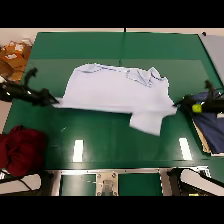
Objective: Fold the shirts.
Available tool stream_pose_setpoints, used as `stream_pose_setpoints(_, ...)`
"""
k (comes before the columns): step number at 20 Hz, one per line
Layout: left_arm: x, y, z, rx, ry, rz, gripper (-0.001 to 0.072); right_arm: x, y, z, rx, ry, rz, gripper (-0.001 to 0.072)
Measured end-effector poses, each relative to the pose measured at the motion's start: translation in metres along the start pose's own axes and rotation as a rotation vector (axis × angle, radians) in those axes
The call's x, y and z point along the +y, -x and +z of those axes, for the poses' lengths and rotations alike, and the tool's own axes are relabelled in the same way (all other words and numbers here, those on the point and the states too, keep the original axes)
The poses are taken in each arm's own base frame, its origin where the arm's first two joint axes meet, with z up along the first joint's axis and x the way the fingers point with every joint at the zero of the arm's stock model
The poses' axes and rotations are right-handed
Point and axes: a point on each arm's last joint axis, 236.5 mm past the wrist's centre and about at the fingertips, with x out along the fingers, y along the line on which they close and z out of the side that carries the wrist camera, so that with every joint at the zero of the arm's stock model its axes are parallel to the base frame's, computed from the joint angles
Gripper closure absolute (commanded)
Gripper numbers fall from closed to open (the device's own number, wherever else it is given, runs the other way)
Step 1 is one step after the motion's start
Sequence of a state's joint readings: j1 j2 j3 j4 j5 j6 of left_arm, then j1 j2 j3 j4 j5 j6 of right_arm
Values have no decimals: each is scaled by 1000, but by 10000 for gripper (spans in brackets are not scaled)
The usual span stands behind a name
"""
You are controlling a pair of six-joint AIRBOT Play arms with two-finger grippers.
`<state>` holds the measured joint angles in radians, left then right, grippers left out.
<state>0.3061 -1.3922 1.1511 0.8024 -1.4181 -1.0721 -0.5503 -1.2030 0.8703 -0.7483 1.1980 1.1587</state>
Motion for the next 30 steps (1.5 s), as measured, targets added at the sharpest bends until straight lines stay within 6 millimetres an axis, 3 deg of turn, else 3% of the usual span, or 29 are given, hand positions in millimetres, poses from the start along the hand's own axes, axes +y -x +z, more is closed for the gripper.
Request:
stream_pose_setpoints(3,-90,88,53,-267,-235,1,691,100,87,56,-278,219,90,698)
stream_pose_setpoints(6,-208,196,67,-586,-523,33,691,212,201,69,-610,462,150,698)
stream_pose_setpoints(9,-324,294,28,-891,-799,79,690,310,315,32,-953,673,196,698)
stream_pose_setpoints(11,-383,340,-13,-1058,-942,111,691,354,377,-3,-1157,770,213,698)
stream_pose_setpoints(13,-416,365,-45,-1165,-1024,136,690,378,418,-34,-1301,834,209,698)
stream_pose_setpoints(15,-425,378,-58,-1219,-1038,165,690,385,436,-46,-1373,855,192,698)
stream_pose_setpoints(18,-403,375,-40,-1206,-957,195,691,372,426,-33,-1350,811,172,698)
stream_pose_setpoints(20,-373,355,-12,-1134,-867,177,690,345,394,-5,-1252,728,166,698)
stream_pose_setpoints(22,-326,318,24,-1011,-747,138,690,307,343,30,-1112,617,172,698)
stream_pose_setpoints(24,-278,270,57,-879,-627,63,690,267,277,58,-954,531,176,698)
stream_pose_setpoints(26,-218,213,86,-741,-490,0,690,227,199,79,-792,457,173,698)
stream_pose_setpoints(30,-108,85,117,-511,-249,-70,691,150,52,107,-551,311,103,697)
